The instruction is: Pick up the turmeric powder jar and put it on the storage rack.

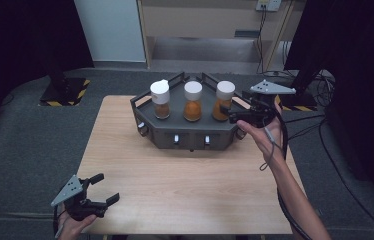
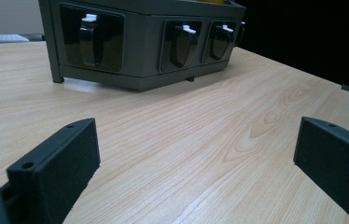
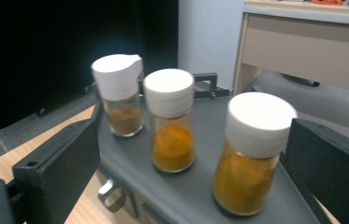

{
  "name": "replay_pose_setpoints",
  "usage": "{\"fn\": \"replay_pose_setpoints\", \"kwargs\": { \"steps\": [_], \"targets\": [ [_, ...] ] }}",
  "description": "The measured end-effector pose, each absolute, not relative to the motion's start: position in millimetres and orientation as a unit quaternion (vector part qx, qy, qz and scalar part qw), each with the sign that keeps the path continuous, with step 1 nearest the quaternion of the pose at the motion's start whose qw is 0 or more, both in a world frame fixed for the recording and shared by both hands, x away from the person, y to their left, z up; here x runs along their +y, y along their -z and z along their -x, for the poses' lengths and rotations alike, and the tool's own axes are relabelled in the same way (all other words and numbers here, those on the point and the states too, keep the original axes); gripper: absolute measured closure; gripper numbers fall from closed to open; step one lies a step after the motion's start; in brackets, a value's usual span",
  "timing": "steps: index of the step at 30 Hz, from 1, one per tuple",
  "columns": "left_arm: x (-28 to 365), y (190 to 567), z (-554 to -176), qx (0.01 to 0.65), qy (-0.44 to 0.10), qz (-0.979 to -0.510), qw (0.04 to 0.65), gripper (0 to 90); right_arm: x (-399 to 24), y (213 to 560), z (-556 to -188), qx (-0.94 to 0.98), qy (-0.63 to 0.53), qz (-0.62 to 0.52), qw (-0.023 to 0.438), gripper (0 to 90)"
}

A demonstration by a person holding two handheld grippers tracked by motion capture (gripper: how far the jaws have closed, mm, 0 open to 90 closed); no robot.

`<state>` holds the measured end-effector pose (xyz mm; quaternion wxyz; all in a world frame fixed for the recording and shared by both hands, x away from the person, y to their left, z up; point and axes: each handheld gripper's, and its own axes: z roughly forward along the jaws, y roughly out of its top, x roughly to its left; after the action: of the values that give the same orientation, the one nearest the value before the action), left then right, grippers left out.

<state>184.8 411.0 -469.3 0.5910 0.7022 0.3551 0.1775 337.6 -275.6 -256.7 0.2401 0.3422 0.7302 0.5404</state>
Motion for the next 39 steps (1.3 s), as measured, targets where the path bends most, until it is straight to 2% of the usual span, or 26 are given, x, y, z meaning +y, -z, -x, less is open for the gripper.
{"fn": "replay_pose_setpoints", "kwargs": {
  "steps": [17,31,39],
  "targets": [
    [412.4,469.8,-181.8,0.364,-0.183,-0.696,0.591,0.0,-296.2,288.0,-277.8,0.727,-0.575,-0.302,0.221,2.5],
    [412.4,469.6,-180.7,0.366,-0.185,-0.695,0.591,0.0,-313.5,318.2,-233.0,0.73,-0.564,-0.299,0.243,1.3],
    [412.2,469.1,-180.7,0.365,-0.185,-0.696,0.59,0.0,-328.7,347.7,-219.2,0.73,-0.566,-0.303,0.235,1.2]
  ]
}}
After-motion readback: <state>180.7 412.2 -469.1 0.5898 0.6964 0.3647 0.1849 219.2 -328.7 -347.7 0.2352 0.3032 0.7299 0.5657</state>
